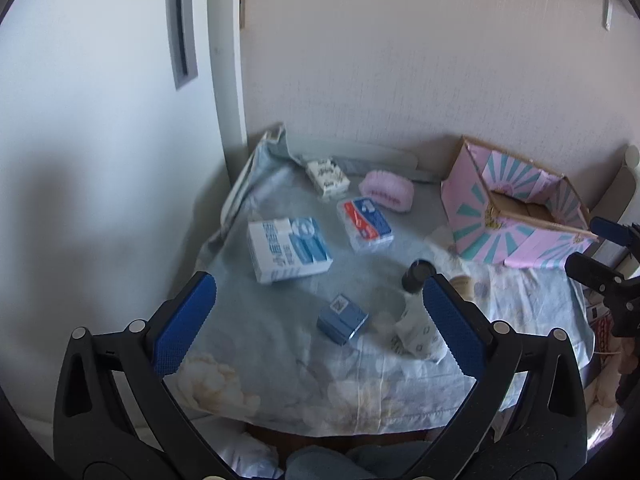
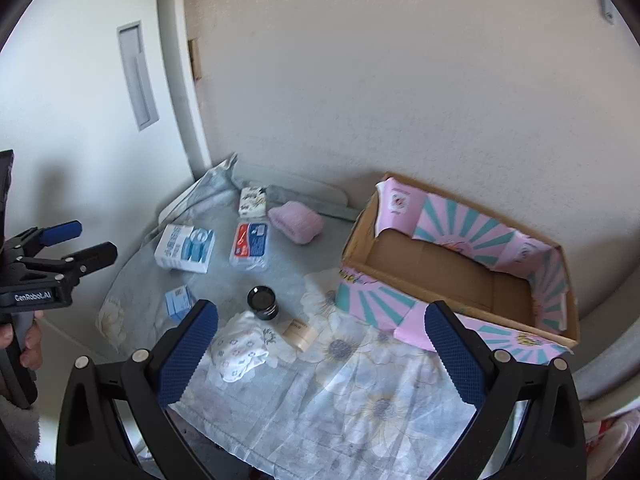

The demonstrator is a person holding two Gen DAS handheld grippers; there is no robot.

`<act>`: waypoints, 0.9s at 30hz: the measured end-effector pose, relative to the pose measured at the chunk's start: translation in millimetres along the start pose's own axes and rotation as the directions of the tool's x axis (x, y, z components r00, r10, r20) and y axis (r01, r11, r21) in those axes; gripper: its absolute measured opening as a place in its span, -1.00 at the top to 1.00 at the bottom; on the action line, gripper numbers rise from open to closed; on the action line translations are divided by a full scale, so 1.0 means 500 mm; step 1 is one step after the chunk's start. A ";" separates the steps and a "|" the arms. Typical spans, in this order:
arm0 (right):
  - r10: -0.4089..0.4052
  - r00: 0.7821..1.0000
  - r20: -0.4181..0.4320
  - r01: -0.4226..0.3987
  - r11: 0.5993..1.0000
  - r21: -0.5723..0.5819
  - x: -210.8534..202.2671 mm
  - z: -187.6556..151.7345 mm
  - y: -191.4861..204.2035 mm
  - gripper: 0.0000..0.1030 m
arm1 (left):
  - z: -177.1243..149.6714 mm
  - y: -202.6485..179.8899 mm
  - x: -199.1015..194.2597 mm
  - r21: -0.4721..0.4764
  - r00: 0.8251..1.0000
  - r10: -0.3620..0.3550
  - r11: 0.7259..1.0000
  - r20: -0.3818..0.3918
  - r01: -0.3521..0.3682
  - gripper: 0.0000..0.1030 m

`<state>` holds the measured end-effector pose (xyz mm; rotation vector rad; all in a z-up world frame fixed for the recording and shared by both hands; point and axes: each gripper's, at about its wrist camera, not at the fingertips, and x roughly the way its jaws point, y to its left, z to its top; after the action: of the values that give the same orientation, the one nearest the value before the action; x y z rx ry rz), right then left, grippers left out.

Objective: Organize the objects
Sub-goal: 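Close the left tool on the small blue box while the right tool grasps the beige cream jar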

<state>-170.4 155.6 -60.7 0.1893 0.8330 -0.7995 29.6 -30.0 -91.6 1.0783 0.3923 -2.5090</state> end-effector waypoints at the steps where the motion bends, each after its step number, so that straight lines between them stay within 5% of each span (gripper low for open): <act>1: 0.015 1.000 -0.007 -0.015 1.000 -0.010 0.012 -0.008 -0.001 -0.99 | -0.013 -0.002 0.010 -0.007 1.000 0.002 1.000 -0.005 -0.002 -0.99; 6: 0.053 0.998 -0.044 -0.055 0.997 -0.047 0.072 -0.042 -0.009 -0.96 | -0.065 -0.015 0.063 -0.050 0.999 -0.004 0.999 -0.035 0.002 -0.86; 13: 0.111 0.988 -0.107 -0.119 0.991 -0.066 0.163 -0.072 -0.021 -0.66 | -0.111 -0.027 0.140 -0.108 0.998 0.018 0.994 -0.065 -0.025 -0.69; 27: 0.173 0.969 -0.174 -0.189 0.979 -0.079 0.282 -0.093 -0.024 -0.24 | -0.135 -0.027 0.236 -0.197 0.993 0.095 0.975 -0.073 -0.108 -0.33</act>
<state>-149.1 89.0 -192.3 0.2464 0.9944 -0.5755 -8.8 -18.6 -222.4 1.0719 0.5795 -2.2941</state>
